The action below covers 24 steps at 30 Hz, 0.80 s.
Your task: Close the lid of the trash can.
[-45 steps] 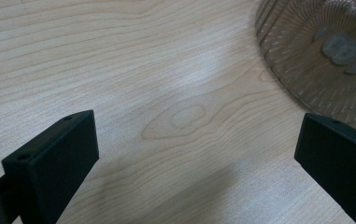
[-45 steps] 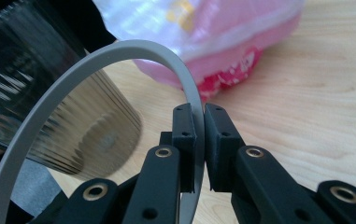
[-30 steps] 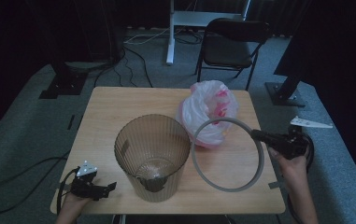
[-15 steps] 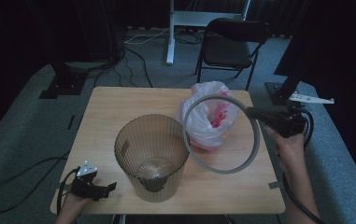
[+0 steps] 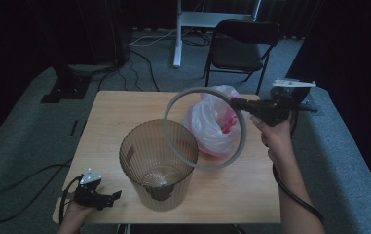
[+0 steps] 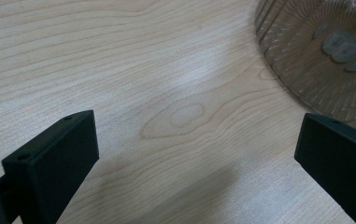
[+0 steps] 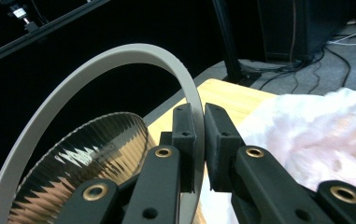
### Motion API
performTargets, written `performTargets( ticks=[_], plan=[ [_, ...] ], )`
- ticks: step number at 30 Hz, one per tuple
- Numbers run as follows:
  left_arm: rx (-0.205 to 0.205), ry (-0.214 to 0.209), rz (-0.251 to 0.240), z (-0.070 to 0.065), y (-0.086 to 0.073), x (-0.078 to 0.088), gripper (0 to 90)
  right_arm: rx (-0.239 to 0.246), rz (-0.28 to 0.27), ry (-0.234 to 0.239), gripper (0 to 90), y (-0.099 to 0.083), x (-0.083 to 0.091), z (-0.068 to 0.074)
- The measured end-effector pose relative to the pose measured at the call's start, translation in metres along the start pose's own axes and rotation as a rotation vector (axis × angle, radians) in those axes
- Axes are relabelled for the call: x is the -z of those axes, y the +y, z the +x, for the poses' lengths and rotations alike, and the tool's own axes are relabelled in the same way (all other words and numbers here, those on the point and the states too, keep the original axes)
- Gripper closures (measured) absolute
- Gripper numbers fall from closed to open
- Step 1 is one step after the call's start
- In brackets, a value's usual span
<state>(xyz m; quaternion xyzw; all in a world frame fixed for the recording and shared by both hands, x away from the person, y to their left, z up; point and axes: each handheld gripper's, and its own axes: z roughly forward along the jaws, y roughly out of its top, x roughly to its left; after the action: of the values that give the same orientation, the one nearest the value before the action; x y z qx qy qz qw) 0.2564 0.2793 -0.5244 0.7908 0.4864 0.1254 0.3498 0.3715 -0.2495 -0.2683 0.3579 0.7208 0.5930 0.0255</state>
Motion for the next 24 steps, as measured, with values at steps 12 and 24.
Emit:
performTargets(
  ticks=[12, 24],
  plan=[
    [-0.008, -0.003, 0.006, 0.0, 0.0, 0.0, 0.0, 0.043, 0.072, 0.08, 83.7, 0.015, -0.056, 0.028],
    [-0.014, -0.006, 0.012, -0.001, -0.001, 0.0, 0.0, 0.061, 0.172, 0.116, 83.7, 0.009, -0.104, 0.042]
  ],
)
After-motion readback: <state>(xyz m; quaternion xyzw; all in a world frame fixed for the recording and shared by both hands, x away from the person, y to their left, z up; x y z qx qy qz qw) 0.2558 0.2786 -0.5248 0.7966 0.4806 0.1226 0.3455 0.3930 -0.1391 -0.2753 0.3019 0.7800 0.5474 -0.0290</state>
